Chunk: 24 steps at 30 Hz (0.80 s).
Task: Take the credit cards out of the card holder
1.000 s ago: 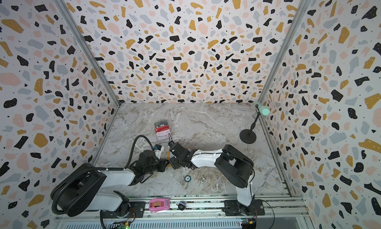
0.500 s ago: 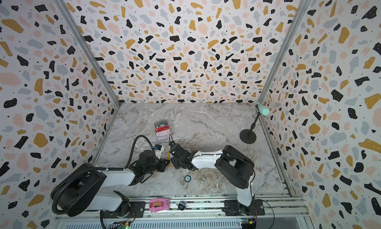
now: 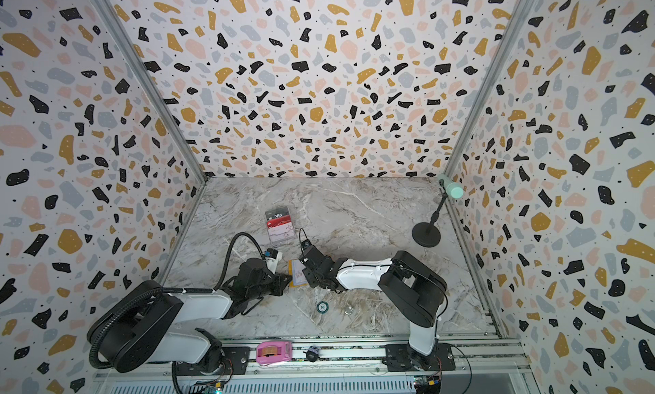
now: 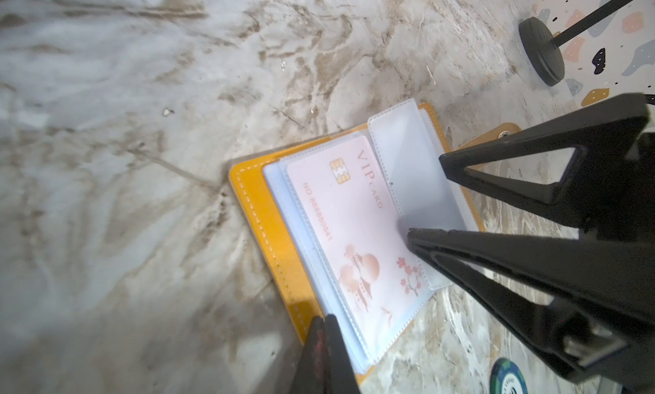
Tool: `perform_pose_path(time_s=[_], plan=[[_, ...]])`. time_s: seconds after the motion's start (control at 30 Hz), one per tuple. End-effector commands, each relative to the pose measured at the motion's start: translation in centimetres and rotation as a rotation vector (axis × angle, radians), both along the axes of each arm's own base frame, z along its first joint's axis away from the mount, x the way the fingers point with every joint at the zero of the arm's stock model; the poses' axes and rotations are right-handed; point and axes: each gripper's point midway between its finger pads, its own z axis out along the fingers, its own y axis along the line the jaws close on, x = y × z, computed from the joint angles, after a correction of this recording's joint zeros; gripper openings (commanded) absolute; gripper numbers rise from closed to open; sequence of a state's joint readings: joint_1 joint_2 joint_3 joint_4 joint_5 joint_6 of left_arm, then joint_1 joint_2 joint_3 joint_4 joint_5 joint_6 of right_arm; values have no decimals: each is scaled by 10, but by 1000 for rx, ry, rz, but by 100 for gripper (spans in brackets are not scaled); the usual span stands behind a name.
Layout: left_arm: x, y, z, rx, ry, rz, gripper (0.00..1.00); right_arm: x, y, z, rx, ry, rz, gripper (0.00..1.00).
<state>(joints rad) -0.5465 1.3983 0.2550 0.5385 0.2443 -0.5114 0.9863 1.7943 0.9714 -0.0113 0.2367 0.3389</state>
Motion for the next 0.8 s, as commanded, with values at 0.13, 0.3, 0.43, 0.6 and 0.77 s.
perform_pose_path(time_s=[0.13, 0.3, 0.43, 0.6, 0.77], plan=[[-10, 7, -17, 55, 53, -4, 0, 0, -22, 12, -23, -14, -53, 52], [-10, 6, -17, 54, 54, -6, 0, 3, -32, 14, -28, -20, -77, 50], [-10, 7, -17, 56, 54, -3, 0, 4, -40, 17, -28, -27, -95, 49], [-10, 7, -18, 63, 58, -4, 0, 8, -52, 23, -36, -41, -119, 48], [-10, 6, -16, 61, 55, -11, 0, 14, -67, 30, -62, -59, -152, 49]])
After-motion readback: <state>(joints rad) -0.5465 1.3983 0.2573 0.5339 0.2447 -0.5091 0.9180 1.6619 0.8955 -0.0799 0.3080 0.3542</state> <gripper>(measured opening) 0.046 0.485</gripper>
